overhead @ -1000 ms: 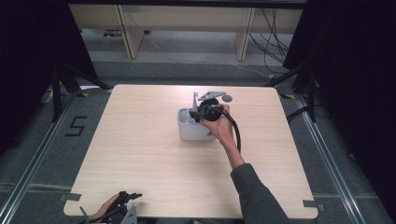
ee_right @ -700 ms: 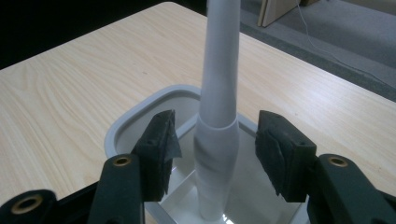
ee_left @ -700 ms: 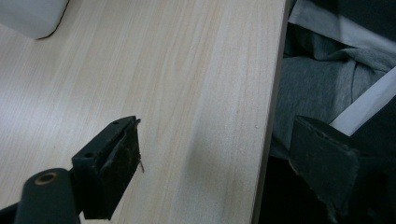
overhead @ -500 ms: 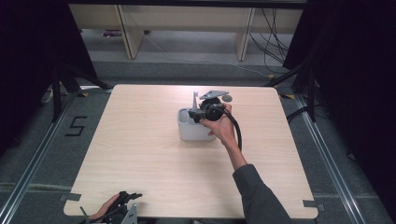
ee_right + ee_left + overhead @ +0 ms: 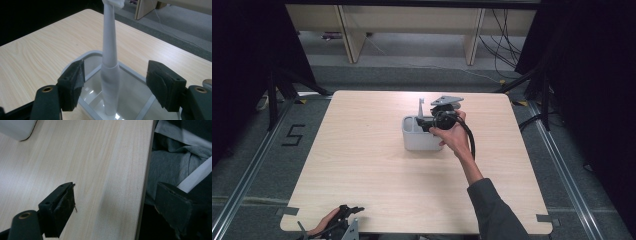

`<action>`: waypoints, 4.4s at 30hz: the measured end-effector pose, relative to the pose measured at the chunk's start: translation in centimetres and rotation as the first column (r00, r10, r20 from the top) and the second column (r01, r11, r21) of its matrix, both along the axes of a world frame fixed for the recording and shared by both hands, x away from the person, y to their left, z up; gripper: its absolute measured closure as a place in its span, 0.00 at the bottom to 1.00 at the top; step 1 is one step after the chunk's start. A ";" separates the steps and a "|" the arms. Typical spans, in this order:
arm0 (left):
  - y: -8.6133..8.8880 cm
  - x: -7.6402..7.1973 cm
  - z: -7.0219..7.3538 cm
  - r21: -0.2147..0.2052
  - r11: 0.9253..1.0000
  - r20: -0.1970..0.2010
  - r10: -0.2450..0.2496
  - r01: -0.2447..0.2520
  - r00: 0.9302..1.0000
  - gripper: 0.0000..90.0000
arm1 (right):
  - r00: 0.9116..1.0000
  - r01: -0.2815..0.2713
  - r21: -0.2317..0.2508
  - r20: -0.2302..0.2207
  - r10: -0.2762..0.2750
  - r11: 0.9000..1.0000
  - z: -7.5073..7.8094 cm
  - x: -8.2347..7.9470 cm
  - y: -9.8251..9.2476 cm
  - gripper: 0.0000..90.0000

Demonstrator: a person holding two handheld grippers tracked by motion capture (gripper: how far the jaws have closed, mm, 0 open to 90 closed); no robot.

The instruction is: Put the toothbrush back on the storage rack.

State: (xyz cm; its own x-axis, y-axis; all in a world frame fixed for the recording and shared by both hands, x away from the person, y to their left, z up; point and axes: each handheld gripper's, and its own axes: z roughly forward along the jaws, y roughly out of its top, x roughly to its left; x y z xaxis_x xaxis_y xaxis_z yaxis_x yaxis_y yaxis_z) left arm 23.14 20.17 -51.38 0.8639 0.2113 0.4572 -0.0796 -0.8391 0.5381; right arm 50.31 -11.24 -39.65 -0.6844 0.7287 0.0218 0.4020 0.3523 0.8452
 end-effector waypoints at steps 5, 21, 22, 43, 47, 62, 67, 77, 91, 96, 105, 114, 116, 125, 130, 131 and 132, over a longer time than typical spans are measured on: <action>0.0 0.0 0.1 0.003 1.000 -0.006 -0.001 0.001 1.000 0.18 | 1.000 -0.001 0.004 0.011 0.001 1.000 0.3 -0.5 -0.4 0.35; 0.0 0.0 0.1 -0.014 1.000 0.007 -0.001 0.001 1.000 0.18 | 1.000 -0.016 -0.017 0.010 0.016 1.000 1.0 -2.2 -1.1 0.33; 0.0 0.0 0.1 -0.013 1.000 0.007 -0.002 0.002 1.000 0.18 | 1.000 -0.021 -0.017 0.010 0.021 1.000 1.0 -2.3 -1.2 0.33; 0.0 0.0 0.2 -0.016 1.000 0.010 -0.007 0.007 1.000 0.18 | 0.999 -0.020 -0.011 0.051 0.021 1.000 1.6 -5.1 -2.8 0.29; 0.0 -0.1 0.1 -0.016 1.000 0.010 -0.005 0.006 1.000 0.18 | 0.999 -0.021 -0.015 0.045 0.022 1.000 1.4 -5.7 -2.9 0.28; -0.1 -0.1 0.1 -0.032 0.999 0.013 -0.001 0.002 1.000 0.18 | 0.998 -0.041 -0.015 0.043 0.041 0.999 1.2 -7.3 -2.7 0.26; 0.0 0.0 0.3 -0.014 1.000 0.015 -0.008 0.008 1.000 0.18 | 0.998 -0.043 -0.022 0.034 0.043 0.999 0.7 -7.6 -2.9 0.25; 0.0 0.0 0.3 -0.013 1.000 0.016 -0.007 0.007 1.000 0.18 | 0.997 -0.053 -0.043 0.050 0.055 0.998 0.4 -8.5 -3.1 0.23; 0.0 -0.1 0.3 -0.015 1.000 0.018 -0.010 0.010 1.000 0.18 | 0.998 -0.057 -0.050 0.010 0.058 0.997 -0.8 -9.8 -3.6 0.23; 0.0 -0.1 0.3 -0.017 1.000 0.017 -0.009 0.010 1.000 0.18 | 0.997 -0.074 -0.071 0.012 0.075 0.995 -1.0 -10.1 -3.9 0.22; 0.0 -0.1 0.4 -0.014 1.000 0.018 -0.010 0.011 1.000 0.18 | 0.997 -0.080 -0.075 0.008 0.081 0.994 -1.6 -10.8 -3.8 0.21; 0.0 -0.1 0.3 -0.023 1.000 0.018 -0.011 0.011 1.000 0.18 | 0.996 -0.091 -0.051 -0.009 0.091 0.995 -1.7 -11.8 -3.5 0.18; 0.0 -0.1 0.3 -0.022 1.000 0.018 -0.009 0.009 1.000 0.18 | 0.994 -0.105 -0.049 -0.015 0.104 0.993 -1.8 -12.0 -3.4 0.18; 0.0 -0.1 0.4 -0.018 1.000 0.020 -0.010 0.010 1.000 0.18 | 0.991 -0.136 -0.065 -0.016 0.135 0.989 -2.6 -13.2 -3.2 0.18; 0.0 -0.1 0.3 -0.021 1.000 0.019 -0.008 0.009 1.000 0.18 | 0.991 -0.132 -0.063 -0.042 0.129 0.989 -3.3 -13.9 -3.1 0.18; 0.0 -0.1 0.3 -0.018 1.000 0.020 -0.009 0.010 1.000 0.18 | 0.991 -0.130 -0.062 -0.052 0.127 0.990 -3.4 -14.1 -3.1 0.18; 0.0 -0.1 0.4 -0.018 1.000 0.016 -0.010 0.010 1.000 0.18 | 0.990 -0.134 -0.063 -0.050 0.131 0.989 -3.6 -14.1 -3.1 0.18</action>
